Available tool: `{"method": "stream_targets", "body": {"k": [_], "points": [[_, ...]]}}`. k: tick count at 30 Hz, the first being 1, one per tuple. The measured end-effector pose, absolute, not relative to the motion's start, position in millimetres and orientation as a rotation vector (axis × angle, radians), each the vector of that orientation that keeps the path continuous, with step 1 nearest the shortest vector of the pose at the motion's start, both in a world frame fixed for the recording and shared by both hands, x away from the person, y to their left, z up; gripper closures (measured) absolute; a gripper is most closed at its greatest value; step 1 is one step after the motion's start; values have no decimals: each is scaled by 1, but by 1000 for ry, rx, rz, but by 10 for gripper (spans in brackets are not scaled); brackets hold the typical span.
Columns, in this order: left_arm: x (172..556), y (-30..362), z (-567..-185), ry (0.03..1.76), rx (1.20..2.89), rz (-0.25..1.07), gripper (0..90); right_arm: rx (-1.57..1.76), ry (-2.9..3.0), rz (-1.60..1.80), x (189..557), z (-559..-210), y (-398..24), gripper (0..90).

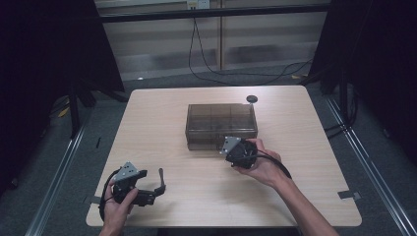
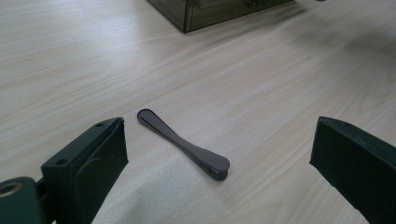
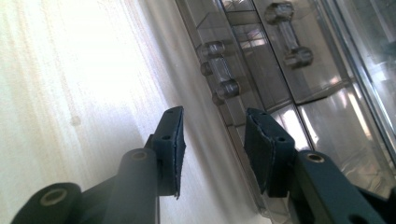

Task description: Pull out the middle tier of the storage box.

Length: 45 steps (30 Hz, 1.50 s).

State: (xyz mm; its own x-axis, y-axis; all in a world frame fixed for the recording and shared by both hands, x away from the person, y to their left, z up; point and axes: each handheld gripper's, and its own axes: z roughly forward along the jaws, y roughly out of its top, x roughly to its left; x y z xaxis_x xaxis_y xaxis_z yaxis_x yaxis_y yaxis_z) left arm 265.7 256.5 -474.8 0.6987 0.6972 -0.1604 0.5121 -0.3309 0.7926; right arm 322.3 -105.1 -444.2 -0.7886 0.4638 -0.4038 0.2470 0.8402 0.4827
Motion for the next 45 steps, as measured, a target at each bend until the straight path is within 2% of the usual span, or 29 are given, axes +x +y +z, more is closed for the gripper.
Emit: {"method": "stream_targets", "body": {"k": [20, 45], "points": [[266, 257, -475, 930, 2005, 260, 38, 527, 2678, 588, 344, -419, -132, 601], [266, 257, -475, 930, 2004, 253, 39, 483, 2791, 488, 379, -411, -139, 643]]}}
